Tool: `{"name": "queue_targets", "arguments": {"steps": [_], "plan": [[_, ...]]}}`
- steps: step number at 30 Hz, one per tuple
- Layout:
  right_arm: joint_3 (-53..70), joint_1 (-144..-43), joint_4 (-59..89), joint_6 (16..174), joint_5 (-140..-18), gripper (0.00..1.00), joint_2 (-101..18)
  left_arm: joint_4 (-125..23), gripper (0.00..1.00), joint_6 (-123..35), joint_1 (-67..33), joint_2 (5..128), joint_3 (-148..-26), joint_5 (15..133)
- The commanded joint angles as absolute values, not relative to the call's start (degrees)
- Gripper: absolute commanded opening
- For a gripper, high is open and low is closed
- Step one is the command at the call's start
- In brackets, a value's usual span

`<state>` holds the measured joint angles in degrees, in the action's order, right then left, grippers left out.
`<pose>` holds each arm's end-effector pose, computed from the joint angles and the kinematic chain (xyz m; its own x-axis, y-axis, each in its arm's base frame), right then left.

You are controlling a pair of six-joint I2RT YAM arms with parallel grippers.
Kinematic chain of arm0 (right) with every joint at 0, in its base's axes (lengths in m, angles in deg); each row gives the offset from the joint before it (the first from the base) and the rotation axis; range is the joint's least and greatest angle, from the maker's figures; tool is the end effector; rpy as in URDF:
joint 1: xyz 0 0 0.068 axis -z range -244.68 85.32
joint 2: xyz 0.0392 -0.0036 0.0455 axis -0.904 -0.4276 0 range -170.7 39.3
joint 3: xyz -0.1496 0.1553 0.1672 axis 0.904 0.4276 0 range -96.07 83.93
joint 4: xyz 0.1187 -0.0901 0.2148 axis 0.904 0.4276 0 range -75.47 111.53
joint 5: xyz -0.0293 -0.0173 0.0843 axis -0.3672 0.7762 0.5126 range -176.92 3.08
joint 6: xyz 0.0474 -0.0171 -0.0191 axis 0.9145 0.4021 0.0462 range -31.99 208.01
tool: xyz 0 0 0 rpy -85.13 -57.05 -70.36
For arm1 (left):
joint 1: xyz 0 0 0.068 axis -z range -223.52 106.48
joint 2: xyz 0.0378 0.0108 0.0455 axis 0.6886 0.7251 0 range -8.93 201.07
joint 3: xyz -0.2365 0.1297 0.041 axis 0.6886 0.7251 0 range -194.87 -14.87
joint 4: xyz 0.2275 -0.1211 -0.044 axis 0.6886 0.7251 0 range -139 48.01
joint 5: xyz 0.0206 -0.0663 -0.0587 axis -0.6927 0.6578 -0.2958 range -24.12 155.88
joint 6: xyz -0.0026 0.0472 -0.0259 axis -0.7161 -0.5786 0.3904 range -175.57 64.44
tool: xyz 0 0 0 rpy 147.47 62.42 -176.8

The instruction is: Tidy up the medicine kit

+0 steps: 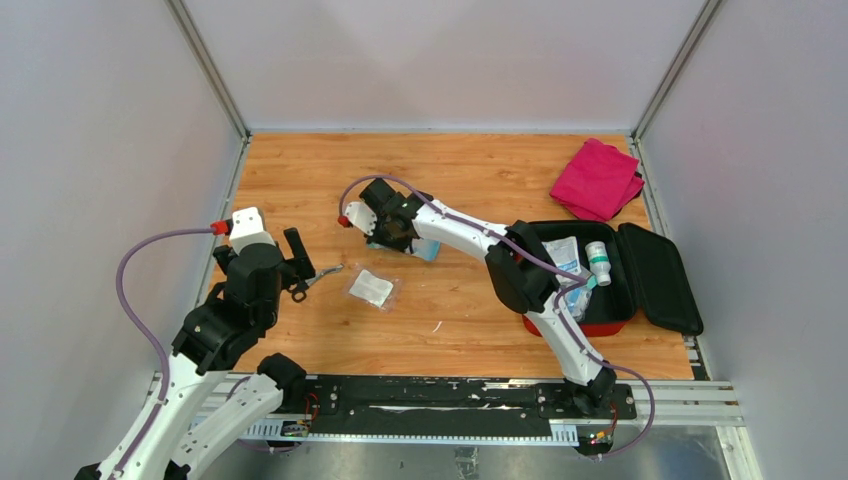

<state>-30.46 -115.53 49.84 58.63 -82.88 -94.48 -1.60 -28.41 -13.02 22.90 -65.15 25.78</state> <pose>0.3245 0.4025 0.1901 -0.0569 -0.8450 -0.5317 -0.9493 0.2108 -0.2334 0.0958 -0.0299 0.3382 -0.3265 -0.2129 -0.9209 -0.2771 0.9531 -0.1221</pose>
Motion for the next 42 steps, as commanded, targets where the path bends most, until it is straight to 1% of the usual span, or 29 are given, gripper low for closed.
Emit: {"name": "queue_targets", "arguments": {"steps": [1,9,13,15,16,17,21,22,24,31,35,42], "plan": [[-33.04,-115.87,51.11,67.97,-90.24,0.0,-91.53,-0.92,0.98,-28.49,-13.3,23.32,-65.75,24.91],[-31.35,-115.32,54.83,82.37,-97.15,0.0,-88.73,-1.01,0.98,-28.34,-13.26,23.51,-65.78,25.01],[-30.66,-114.98,55.9,86.85,-99.73,0.0,-87.21,-1.16,0.98,-28.15,-13.35,23.75,-65.84,25.3],[-30.53,-114.8,56.1,87.6,-98.92,0.0,-86.91,-1.18,0.98,-28.14,-13.3,23.93,-65.84,25.4],[-30.38,-114.71,55.98,87.31,-97.7,0.02,-86.91,-1.18,0.98,-28.08,-13.32,24.0,-65.84,25.44],[-30.41,-114.7,55.93,87.08,-96.98,0.07,-86.95,-1.18,0.98,-28.06,-13.29,24.02,-65.84,25.45],[-30.5,-114.69,55.66,84.67,-94.89,0.41,-87.09,-1.31,0.98,-28.19,-13.34,24.03,-65.84,25.56],[-30.52,-114.67,55.54,84.25,-94.64,0.46,-86.97,-1.28,0.98,-28.23,-13.31,23.94,-65.78,25.55],[-30.65,-114.61,55.32,83.68,-93.85,0.53,-86.99,-1.27,0.98,-28.36,-13.31,23.86,-65.69,25.53],[-31.4,-114.29,55.35,83.44,-91.41,0.65,-88.75,-1.27,0.98,-28.23,-13.3,23.28,-65.49,25.49],[-32.6,-113.4,56.12,84.03,-88.87,0.67,-90.88,-1.27,0.98,-28.24,-13.28,23.41,-65.49,25.59],[-35.22,-113.03,57.07,83.53,-89.1,0.69,-95.52,-1.31,0.98,-28.23,-13.29,23.56,-65.4,25.71]]}}
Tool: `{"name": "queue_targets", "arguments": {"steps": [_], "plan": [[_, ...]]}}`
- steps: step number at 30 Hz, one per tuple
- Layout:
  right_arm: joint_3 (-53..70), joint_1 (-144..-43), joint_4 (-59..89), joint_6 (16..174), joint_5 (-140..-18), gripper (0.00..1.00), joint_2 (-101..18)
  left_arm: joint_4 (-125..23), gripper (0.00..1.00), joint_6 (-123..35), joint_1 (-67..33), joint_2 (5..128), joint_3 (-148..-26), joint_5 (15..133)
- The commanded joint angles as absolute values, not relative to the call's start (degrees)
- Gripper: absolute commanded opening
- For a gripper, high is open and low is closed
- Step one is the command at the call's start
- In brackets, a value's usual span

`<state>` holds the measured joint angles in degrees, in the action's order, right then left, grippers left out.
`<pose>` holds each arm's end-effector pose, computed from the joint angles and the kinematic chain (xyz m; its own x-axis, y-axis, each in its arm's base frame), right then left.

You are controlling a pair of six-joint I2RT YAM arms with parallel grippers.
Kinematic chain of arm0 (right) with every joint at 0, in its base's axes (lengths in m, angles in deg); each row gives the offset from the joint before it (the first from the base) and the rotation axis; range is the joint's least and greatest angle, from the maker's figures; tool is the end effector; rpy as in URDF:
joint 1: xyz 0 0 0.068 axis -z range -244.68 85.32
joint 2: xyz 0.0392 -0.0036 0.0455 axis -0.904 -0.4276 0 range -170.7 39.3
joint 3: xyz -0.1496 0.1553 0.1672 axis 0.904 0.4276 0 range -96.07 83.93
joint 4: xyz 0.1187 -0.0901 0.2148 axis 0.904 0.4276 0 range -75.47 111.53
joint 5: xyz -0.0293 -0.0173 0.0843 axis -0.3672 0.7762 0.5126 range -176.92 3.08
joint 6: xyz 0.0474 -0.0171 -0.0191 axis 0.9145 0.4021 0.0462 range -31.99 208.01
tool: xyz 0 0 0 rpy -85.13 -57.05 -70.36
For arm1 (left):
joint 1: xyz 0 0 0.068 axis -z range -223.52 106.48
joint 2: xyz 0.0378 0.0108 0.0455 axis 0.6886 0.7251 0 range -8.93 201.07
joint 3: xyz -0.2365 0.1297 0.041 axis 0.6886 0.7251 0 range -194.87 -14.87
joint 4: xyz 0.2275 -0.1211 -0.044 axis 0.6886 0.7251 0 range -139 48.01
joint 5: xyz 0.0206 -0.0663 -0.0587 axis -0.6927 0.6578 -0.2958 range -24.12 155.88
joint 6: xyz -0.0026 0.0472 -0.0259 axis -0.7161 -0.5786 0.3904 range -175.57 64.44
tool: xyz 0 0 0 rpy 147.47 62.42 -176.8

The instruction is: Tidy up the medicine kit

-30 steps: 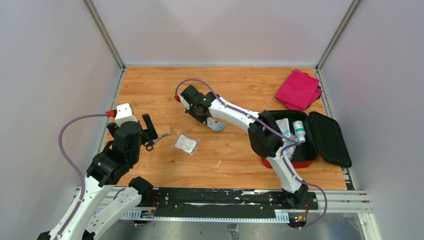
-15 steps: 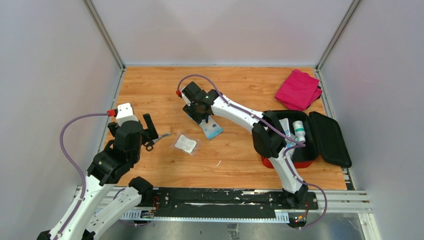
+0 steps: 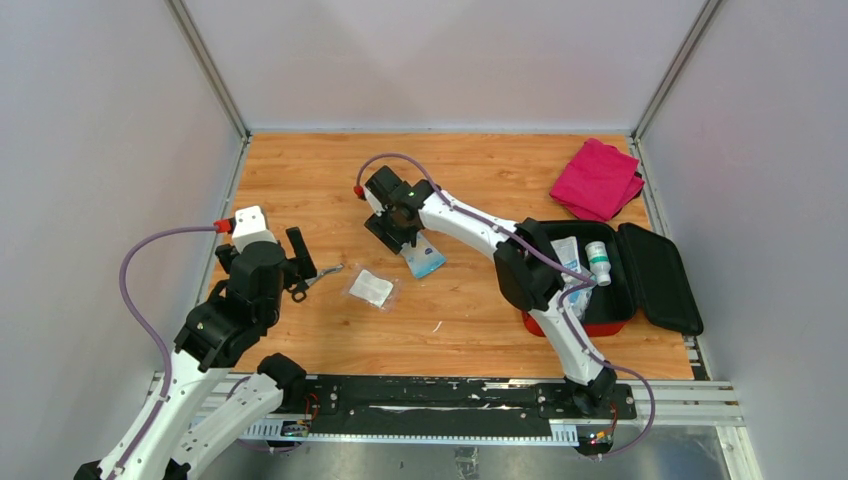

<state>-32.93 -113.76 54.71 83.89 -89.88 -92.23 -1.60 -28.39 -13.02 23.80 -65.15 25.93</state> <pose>0.3357 0.3844 0.2177 -0.4814 -0.6648 -0.5712 -0.7717 0.6305 -0.0835 0.0988 -0.0317 0.3369 -0.3400 -0.2062 -0.9176 -0.2767 0.9544 -0.1120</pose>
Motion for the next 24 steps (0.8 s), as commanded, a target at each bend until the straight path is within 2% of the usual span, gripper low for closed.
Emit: {"name": "queue_targets", "arguments": {"steps": [1,6,9,11,15,18,24], "plan": [[-35.63,-112.9,57.09,83.53,-89.09,0.69,-96.2,-1.28,0.98,-28.24,-13.29,23.63,-65.4,25.71],[-36.7,-112.62,57.58,83.23,-89.81,0.68,-98.36,-1.27,0.98,-28.23,-13.24,23.58,-65.4,25.6],[-36.33,-112.66,57.6,83.18,-89.89,0.63,-98.86,-1.35,0.98,-28.22,-13.24,23.8,-65.32,25.62],[-35.94,-112.79,57.68,83.38,-90.35,0.54,-98.99,-1.36,0.98,-28.23,-13.22,23.99,-65.36,25.71],[-34.98,-112.76,57.68,84.32,-92.11,0.3,-97.86,-1.75,0.98,-28.4,-13.27,24.45,-65.32,26.0],[-34.16,-112.74,57.68,85.28,-92.95,0.17,-95.95,-2.11,0.98,-28.43,-13.27,24.88,-65.31,26.52],[-31.38,-112.69,57.68,87.66,-93.61,0.04,-88.0,-3.77,0.98,-28.66,-13.29,25.95,-65.1,28.43]]}}
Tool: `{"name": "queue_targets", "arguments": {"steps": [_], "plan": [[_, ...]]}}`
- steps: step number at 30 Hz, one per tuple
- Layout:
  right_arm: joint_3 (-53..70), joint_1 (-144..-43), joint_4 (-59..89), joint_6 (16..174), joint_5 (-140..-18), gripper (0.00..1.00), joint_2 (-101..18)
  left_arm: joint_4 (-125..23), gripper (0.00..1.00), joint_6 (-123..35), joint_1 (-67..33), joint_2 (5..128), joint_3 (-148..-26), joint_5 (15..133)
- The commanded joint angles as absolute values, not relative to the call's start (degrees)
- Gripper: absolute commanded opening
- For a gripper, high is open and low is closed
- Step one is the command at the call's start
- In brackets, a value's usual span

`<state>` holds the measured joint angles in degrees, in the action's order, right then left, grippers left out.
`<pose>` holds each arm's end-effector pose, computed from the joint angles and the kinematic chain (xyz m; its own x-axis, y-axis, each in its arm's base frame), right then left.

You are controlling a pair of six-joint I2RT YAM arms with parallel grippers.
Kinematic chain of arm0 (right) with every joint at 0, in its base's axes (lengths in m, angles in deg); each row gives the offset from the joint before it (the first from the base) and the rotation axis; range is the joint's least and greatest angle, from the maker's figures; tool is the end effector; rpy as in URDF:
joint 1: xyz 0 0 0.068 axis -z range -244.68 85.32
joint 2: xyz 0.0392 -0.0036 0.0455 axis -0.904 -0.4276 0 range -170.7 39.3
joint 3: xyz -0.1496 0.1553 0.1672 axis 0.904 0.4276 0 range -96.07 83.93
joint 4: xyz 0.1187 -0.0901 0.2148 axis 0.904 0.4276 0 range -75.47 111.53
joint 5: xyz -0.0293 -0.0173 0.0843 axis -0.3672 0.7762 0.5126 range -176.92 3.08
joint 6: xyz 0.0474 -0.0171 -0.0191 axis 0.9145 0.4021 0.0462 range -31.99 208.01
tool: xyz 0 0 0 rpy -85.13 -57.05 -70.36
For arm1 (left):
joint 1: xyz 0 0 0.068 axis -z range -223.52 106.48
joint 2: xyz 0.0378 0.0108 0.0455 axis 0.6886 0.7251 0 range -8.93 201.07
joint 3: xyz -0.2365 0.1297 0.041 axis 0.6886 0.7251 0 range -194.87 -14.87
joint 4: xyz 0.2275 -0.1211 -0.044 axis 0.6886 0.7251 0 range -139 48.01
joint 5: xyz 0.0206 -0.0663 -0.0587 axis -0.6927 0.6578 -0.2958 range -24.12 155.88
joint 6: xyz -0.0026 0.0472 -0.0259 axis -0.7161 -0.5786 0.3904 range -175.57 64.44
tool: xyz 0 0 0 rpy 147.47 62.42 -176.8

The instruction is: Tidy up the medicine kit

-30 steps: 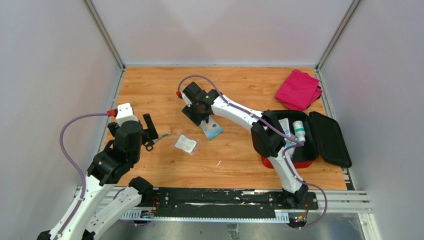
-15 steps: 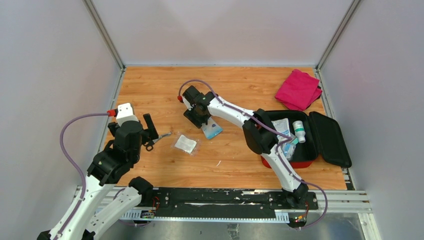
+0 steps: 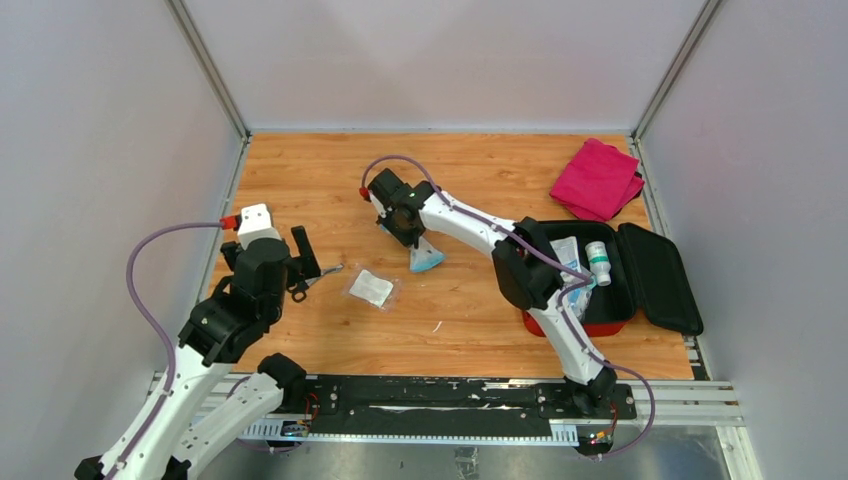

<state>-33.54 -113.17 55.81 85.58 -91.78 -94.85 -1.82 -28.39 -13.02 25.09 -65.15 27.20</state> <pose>0.3429 0.3828 0.1974 -0.5309 -0.6636 -0.5270 -0.7395 0.6665 -0.0943 0.1034 -0.0351 0.3351 -0.3637 -0.1996 -0.9099 -0.2607 0.9595 -0.1063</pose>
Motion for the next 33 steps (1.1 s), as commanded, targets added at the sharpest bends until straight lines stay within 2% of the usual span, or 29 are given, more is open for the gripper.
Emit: {"name": "queue_targets", "arguments": {"steps": [1,10,19,24,33], "plan": [[-30.23,-112.67,57.68,88.94,-94.0,0.03,-86.1,-4.29,0.98,-28.63,-13.33,26.31,-65.02,28.99],[-10.4,-110.16,57.51,94.1,-100.23,0.0,-61.77,-10.75,0.98,-27.84,-13.31,32.99,-63.61,36.95],[12.99,-94.83,59.64,98.96,-105.75,0.0,-32.21,-15.0,0.98,-27.43,-13.27,38.77,-63.56,41.32],[17.03,-87.05,62.42,98.61,-105.57,0.01,-29.46,-16.16,0.98,-27.8,-13.29,40.17,-63.73,42.29],[17.7,-84.64,60.3,96.66,-108.4,0.06,-38.5,-15.6,0.98,-27.88,-13.29,40.46,-63.38,42.11]]}}
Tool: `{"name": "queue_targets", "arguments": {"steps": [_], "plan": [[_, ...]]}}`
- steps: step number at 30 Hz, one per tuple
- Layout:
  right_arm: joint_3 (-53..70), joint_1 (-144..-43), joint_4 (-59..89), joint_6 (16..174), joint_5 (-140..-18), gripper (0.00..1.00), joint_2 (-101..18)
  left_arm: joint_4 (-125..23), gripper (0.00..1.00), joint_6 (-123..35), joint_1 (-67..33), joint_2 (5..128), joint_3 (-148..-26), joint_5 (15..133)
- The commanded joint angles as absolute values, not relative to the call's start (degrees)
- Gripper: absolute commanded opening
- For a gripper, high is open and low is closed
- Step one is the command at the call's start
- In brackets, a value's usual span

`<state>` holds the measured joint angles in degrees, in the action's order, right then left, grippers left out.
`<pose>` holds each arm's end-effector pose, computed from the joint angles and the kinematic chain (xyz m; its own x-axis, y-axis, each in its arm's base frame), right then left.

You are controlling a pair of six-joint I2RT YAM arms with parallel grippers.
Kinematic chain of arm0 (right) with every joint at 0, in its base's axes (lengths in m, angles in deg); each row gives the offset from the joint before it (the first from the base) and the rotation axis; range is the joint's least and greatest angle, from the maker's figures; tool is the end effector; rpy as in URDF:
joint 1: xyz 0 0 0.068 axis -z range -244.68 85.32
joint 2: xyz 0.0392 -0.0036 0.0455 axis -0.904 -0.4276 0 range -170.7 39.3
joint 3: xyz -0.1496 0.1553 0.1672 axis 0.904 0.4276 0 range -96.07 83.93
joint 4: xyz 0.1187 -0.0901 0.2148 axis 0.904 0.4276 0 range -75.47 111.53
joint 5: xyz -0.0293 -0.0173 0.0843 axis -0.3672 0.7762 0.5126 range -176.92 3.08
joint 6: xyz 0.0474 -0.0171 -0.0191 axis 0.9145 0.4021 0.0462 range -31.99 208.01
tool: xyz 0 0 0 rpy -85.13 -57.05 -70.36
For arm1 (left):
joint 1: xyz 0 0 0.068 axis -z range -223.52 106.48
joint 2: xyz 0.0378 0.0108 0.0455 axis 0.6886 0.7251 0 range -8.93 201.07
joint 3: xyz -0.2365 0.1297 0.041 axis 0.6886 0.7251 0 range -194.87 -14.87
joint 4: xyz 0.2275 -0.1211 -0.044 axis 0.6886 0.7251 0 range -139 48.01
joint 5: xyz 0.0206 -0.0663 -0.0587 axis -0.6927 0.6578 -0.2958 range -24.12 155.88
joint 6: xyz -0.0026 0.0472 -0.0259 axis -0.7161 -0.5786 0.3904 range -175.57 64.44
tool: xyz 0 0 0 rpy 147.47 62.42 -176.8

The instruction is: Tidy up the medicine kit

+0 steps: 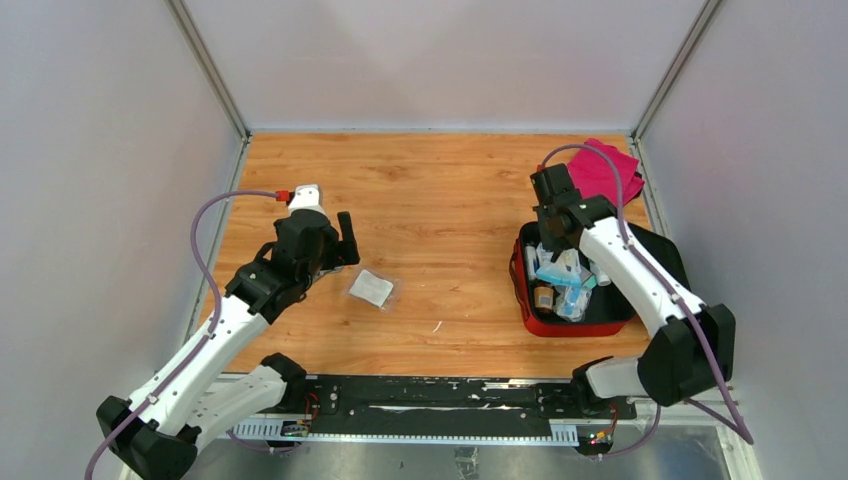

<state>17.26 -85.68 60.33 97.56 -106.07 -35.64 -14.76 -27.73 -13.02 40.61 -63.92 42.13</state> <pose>0.2522 0.0842 0.3055 -0.7718 -0.1284 -0.6227 -0.0312 0.9859 -0.1646 0.1639 -0.0799 0.3116 -0.5178 -0.1911 -0.8339 -0.0706 0.9809 -0.1810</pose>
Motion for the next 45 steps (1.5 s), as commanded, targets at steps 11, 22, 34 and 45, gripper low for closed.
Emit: {"name": "queue_targets", "arguments": {"steps": [11,22,34,45], "plan": [[15.55,-84.62,62.06,95.59,-108.53,0.57,-43.0,-14.67,0.99,-27.85,-13.28,39.13,-62.33,40.87],[16.14,-84.61,61.72,98.0,-104.18,0.2,-43.83,-14.75,0.99,-27.93,-13.33,39.89,-62.09,41.2],[20.65,-83.66,59.99,99.59,-101.59,0.1,-49.29,-14.74,0.99,-27.79,-13.28,40.2,-61.8,41.79],[20.74,-83.4,60.37,100.29,-101.73,0.14,-49.81,-14.05,1.0,-26.9,-13.29,40.1,-60.86,41.42]]}}
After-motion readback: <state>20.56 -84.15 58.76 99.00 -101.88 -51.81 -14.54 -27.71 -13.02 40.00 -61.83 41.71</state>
